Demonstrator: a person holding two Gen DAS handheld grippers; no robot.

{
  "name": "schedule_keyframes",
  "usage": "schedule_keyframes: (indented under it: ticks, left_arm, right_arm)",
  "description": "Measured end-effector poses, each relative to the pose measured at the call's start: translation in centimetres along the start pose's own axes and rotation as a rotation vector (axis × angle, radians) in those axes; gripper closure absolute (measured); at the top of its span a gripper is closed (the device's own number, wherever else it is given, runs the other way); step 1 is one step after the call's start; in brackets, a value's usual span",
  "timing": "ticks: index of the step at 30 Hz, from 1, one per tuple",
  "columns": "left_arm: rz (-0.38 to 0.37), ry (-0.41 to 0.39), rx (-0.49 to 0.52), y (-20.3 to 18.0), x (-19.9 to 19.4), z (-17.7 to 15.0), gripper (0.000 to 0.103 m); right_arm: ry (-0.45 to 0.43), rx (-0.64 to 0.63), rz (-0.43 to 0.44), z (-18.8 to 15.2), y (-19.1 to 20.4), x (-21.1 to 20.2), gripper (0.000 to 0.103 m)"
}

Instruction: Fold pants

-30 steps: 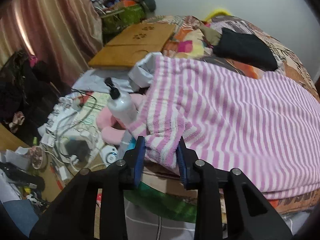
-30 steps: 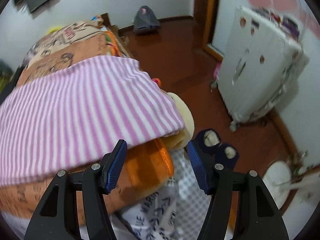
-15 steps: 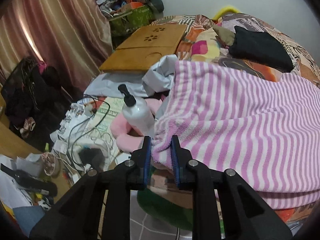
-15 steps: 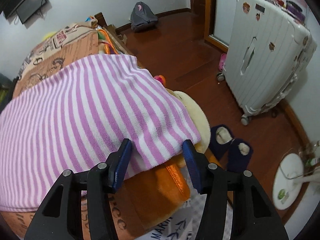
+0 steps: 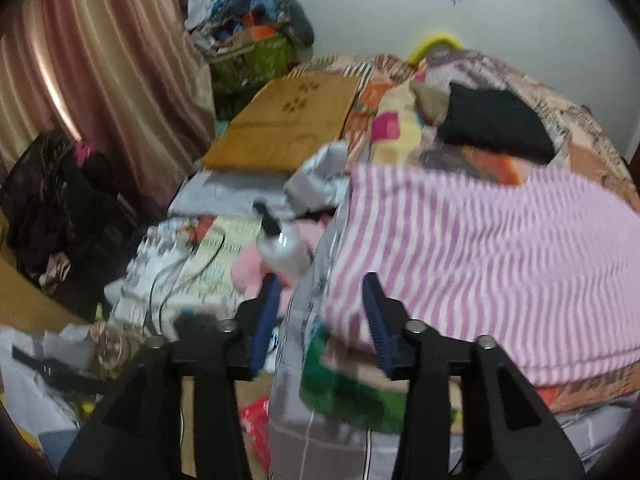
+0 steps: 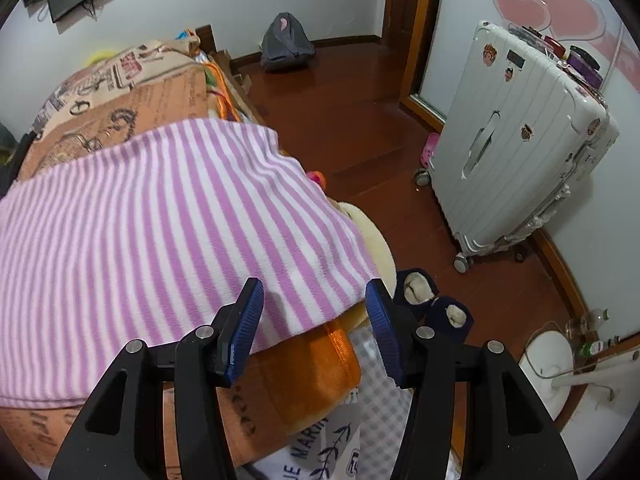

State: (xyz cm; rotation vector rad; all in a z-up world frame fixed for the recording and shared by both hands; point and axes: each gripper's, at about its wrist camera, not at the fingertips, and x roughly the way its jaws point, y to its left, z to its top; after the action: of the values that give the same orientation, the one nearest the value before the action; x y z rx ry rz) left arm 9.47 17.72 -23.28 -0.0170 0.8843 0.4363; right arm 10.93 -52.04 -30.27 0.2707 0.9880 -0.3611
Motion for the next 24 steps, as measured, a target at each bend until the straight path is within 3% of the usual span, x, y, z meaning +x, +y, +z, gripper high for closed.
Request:
schedule_keyframes:
  ticks: [3, 6, 10, 12, 19, 24]
  left_arm:
    - [-0.024, -0.02, 0.017, -1.4, 0.5, 2.7, 0.054]
    - [-0.113, -0.027, 0.027, -4.2, 1.2, 5.3, 0.054]
    - [-0.204, -0.081, 0.142, -11.7, 0.3, 7.5, 0.054]
    - [-0.288, -0.105, 0.219, -16.7, -0.9, 8.0, 0.054]
    - [-0.557, -0.094, 0.44, -32.4, -5.2, 7.0, 0.041]
    - [-0.673, -0.02, 0.572, -42.2, -7.0, 4.1, 0.039]
  right_arm:
    - [-0.021, 0.01, 0.017, 0.2, 0.3, -1.1, 0.054]
    - [-0.044, 0.016, 0.037, 0.0, 0.7, -2.3, 0.053]
    - [-0.074, 0.046, 0.079, -0.8, 0.3, -4.0, 0.05]
    - [-0.081, 0.065, 0.108, -1.2, 0.0, -4.5, 0.05]
    - [-0.038, 0.105, 0.228, -2.7, -0.5, -3.9, 0.049]
    - [0.004, 0.136, 0.318, -4.0, 0.0, -2.5, 0.049]
